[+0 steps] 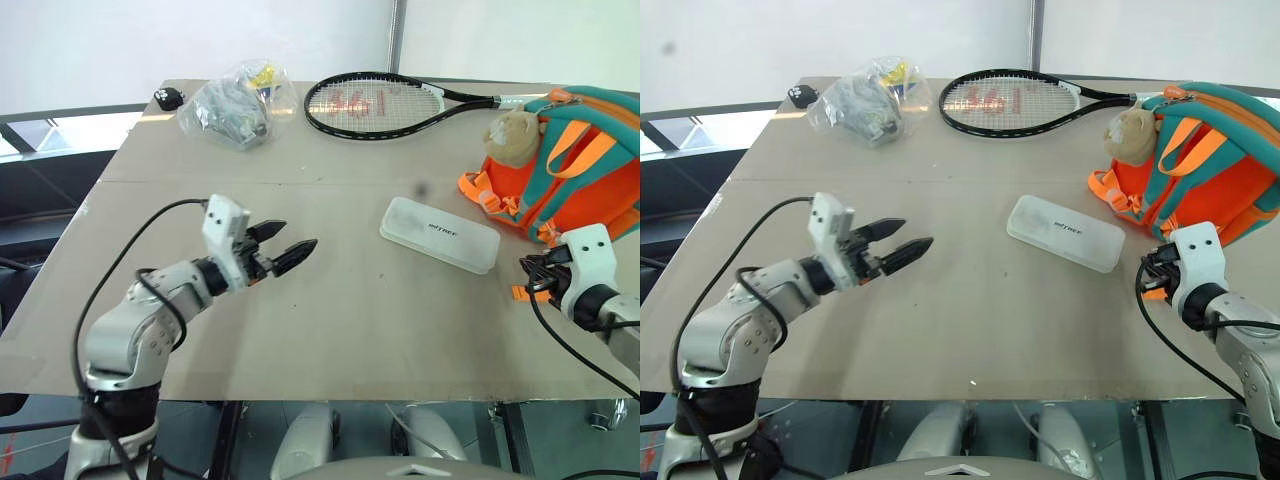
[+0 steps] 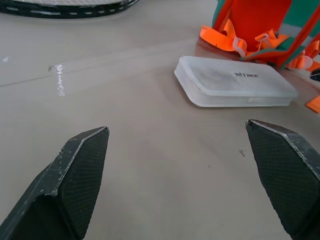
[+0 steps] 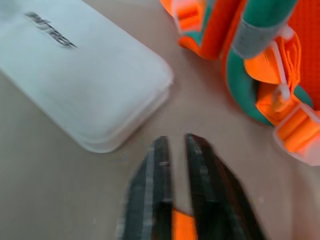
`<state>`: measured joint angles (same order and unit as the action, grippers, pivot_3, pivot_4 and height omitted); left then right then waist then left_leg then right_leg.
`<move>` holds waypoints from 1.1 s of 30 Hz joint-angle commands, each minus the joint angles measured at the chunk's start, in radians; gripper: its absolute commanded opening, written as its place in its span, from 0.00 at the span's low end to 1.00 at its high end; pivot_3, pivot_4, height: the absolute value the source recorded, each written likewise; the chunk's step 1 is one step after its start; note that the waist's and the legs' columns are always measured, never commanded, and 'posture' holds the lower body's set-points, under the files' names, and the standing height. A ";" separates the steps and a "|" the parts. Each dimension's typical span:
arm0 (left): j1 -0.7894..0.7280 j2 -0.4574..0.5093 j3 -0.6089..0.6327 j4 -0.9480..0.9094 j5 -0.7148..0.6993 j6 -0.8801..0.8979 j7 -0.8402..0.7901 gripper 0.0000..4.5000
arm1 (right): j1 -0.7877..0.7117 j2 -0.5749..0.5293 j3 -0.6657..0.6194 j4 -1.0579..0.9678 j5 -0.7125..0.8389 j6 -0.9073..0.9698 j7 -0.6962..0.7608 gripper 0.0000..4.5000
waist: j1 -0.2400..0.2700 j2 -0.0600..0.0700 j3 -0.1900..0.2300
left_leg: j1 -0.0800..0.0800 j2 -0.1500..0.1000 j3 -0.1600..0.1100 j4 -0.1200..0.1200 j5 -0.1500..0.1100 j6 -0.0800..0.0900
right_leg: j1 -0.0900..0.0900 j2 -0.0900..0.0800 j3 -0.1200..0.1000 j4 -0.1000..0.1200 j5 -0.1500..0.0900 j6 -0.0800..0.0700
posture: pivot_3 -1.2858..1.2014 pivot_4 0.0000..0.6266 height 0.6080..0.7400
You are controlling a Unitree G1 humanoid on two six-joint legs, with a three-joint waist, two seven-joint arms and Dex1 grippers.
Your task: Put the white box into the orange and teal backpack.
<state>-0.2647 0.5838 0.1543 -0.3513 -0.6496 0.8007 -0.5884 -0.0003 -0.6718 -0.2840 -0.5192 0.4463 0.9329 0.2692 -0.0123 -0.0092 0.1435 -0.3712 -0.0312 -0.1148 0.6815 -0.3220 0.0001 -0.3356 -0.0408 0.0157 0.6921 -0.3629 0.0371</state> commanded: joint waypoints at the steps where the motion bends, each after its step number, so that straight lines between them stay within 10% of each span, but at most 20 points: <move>1: -0.115 -0.046 -0.059 -0.012 -0.010 0.079 0.067 1.00 | -0.044 0.010 0.035 0.040 -0.070 -0.032 -0.038 0.02 | 0.000 0.000 0.000 | 0.000 0.000 0.000 0.000 0.000 0.000 | 0.000 0.000 0.000 0.000 0.000 0.000 | 0.52 0.24 1.00; 7: -0.310 -0.204 -0.153 0.170 0.103 0.084 0.214 0.68 | -0.093 0.047 0.084 0.083 -0.144 -0.047 -0.074 0.00 | -0.004 0.000 0.000 | -0.001 0.000 0.003 0.003 0.000 0.000 | 0.001 0.002 0.001 0.002 0.000 0.000 | 0.52 0.24 1.00; 14: -0.485 -0.365 -0.276 0.548 0.328 -0.075 0.323 0.03 | -0.159 0.069 0.150 0.111 -0.216 -0.041 -0.096 0.00 | 0.000 -0.001 0.000 | -0.002 0.000 0.003 0.004 0.000 0.000 | 0.000 0.005 0.001 0.002 0.000 0.000 | 0.52 0.24 1.00; 22: -0.639 -0.507 -0.384 0.970 0.493 -0.322 0.216 0.03 | -0.268 0.158 0.281 0.138 -0.255 -0.008 -0.087 0.00 | -0.005 -0.001 0.000 | -0.010 -0.001 0.008 0.005 0.000 0.000 | -0.006 0.005 -0.001 0.005 0.000 0.000 | 0.52 0.24 1.00; 33: -0.434 -0.407 -0.318 0.577 0.466 -0.108 0.125 0.03 | -0.378 0.260 0.387 0.122 -0.244 -0.015 0.016 0.00 | -0.042 0.000 0.000 | -0.008 0.000 0.003 0.005 0.000 0.000 | -0.008 0.004 0.004 0.005 0.000 0.000 | 0.52 0.24 1.00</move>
<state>-0.7431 0.1874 -0.1418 0.3670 -0.1406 0.6129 -0.4182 -0.3334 -0.4442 0.0271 -0.3346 0.1608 0.9514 0.2178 -0.0544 -0.0091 0.1431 -0.3788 -0.0306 -0.1131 0.6862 -0.3217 -0.0002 -0.3435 -0.0373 0.0197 0.6968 -0.3628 0.0373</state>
